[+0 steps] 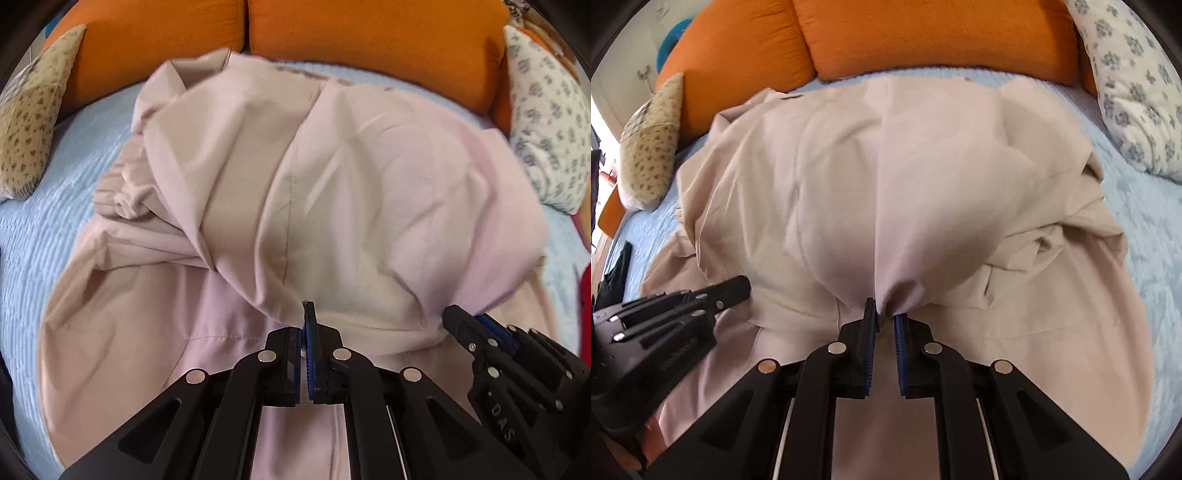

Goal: Fold large clothes

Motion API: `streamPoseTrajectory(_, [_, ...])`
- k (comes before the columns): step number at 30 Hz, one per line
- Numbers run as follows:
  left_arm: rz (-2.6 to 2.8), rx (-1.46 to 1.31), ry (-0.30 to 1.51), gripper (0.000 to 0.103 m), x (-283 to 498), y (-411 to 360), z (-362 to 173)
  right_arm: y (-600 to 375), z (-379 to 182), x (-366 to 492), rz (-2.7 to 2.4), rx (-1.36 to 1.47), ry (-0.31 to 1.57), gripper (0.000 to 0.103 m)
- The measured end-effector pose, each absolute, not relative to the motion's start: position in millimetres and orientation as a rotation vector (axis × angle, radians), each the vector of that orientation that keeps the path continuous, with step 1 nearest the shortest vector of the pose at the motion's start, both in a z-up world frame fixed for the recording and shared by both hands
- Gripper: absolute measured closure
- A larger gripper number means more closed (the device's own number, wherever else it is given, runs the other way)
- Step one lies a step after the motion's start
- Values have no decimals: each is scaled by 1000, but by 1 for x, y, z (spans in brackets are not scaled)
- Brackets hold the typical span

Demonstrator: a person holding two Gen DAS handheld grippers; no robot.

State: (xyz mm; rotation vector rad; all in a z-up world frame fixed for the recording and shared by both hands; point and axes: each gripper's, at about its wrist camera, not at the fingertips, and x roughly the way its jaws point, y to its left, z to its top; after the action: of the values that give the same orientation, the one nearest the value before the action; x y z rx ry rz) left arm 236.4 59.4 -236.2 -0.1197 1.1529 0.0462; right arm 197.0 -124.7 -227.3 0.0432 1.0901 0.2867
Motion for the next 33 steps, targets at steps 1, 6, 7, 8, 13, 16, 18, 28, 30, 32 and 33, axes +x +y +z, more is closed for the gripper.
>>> streamPoseTrajectory(1, [49, -117, 1162, 96, 238, 59, -242, -122, -230, 197, 283, 34, 1096, 93])
streamPoseTrajectory(6, [115, 69, 1161, 65, 232, 41, -242, -112, -234, 191, 261, -92, 1059, 66])
streamPoseTrajectory(7, [132, 82, 1163, 42, 228, 42, -239, -117, -234, 189, 250, -116, 1066, 50])
streamPoseTrajectory(8, [135, 49, 1168, 30, 218, 50, -231, -122, -231, 185, 246, -119, 1071, 39])
streamPoseTrajectory(13, [133, -136, 1038, 30, 180, 90, -165, -176, -173, 153, 243, -46, 990, 29])
streamPoseTrajectory(16, [79, -96, 925, 29, 201, 86, -126, -191, -135, 165, 238, -15, 865, 29])
streamPoseTrajectory(18, [57, -52, 895, 29, 231, 69, -128, -184, -123, 190, 248, -23, 827, 45])
streamPoseTrajectory(28, [108, -15, 1065, 34, 284, 62, -240, -138, -198, 254, 232, -85, 988, 71])
streamPoseTrajectory(30, [115, 24, 1061, 33, 285, 57, -243, -132, -211, 253, 222, -103, 996, 72])
streamPoseTrajectory(32, [109, 12, 1063, 33, 287, 57, -246, -128, -216, 256, 217, -114, 1002, 72])
streamPoseTrajectory(33, [102, -1, 1064, 33, 287, 59, -247, -127, -220, 257, 214, -112, 1007, 72])
